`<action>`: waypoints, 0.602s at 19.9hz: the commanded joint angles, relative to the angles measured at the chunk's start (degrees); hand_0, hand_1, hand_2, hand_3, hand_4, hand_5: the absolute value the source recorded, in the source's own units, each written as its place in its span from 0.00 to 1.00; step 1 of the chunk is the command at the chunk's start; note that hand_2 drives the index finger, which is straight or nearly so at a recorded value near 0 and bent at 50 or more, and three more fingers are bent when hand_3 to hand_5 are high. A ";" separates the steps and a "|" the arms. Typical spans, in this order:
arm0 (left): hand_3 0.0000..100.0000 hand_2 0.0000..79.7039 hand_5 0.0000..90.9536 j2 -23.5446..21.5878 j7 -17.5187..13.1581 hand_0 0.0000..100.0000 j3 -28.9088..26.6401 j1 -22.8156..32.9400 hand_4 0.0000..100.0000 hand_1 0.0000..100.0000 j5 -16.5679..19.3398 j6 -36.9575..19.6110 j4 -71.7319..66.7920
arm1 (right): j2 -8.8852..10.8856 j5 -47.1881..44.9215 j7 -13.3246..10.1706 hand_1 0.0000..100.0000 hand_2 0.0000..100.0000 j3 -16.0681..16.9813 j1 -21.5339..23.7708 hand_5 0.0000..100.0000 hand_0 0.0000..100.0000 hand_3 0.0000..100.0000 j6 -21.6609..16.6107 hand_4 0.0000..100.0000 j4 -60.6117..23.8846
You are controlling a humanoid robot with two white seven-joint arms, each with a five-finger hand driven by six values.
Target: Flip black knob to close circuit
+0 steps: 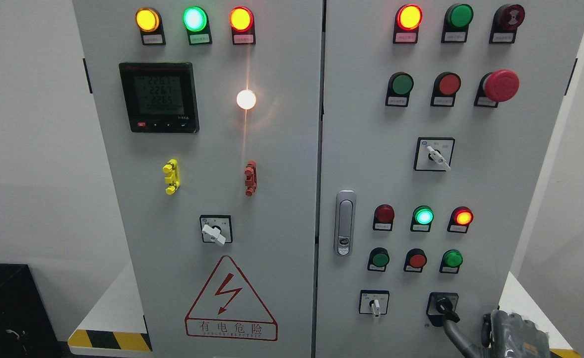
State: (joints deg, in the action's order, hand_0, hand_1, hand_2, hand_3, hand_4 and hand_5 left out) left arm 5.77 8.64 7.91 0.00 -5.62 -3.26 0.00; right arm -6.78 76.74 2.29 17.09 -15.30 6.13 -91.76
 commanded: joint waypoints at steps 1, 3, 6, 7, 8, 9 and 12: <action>0.00 0.00 0.00 0.03 -0.03 0.12 0.00 1.32 0.00 0.56 0.00 0.00 1.67 | -0.08 -0.02 -0.01 0.00 0.94 0.13 0.01 1.00 0.00 1.00 -0.24 0.99 -0.35; 0.00 0.00 0.00 0.03 -0.03 0.12 0.00 1.32 0.00 0.56 0.00 0.00 1.67 | -0.08 -0.10 -0.01 0.00 0.94 0.13 0.01 1.00 0.00 1.00 -0.68 0.99 -0.44; 0.00 0.00 0.00 0.03 -0.03 0.12 0.00 1.32 0.00 0.56 0.00 0.00 1.67 | -0.17 -0.10 -0.01 0.00 0.94 -0.04 0.01 1.00 0.00 1.00 -0.94 0.99 -0.44; 0.00 0.00 0.00 0.03 -0.03 0.12 0.00 1.32 0.00 0.56 0.00 0.00 1.67 | -0.17 -0.10 -0.01 0.00 0.94 -0.22 0.09 1.00 0.00 1.00 -0.94 0.99 -0.53; 0.00 0.00 0.00 -0.06 -0.03 0.12 0.00 1.32 0.00 0.56 0.00 0.00 1.67 | -0.17 -0.10 -0.01 0.00 0.94 -0.57 0.18 1.00 0.00 1.00 -0.94 1.00 -0.53; 0.00 0.00 0.00 0.03 -0.03 0.12 0.00 1.32 0.00 0.56 0.00 0.00 1.67 | -0.25 -0.10 -0.01 0.00 0.94 -0.74 0.18 1.00 0.00 1.00 -0.94 1.00 -0.53; 0.00 0.00 0.00 0.03 -0.03 0.12 0.00 1.32 0.00 0.56 0.00 0.00 1.67 | -0.34 -0.10 -0.09 0.00 0.94 -0.92 0.27 1.00 0.00 1.00 -1.91 1.00 -0.53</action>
State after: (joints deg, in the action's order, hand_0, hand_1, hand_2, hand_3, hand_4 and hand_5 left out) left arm 5.77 8.64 7.91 0.00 -5.62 -3.26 0.00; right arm -6.90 76.65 2.33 16.85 -15.27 4.75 -92.08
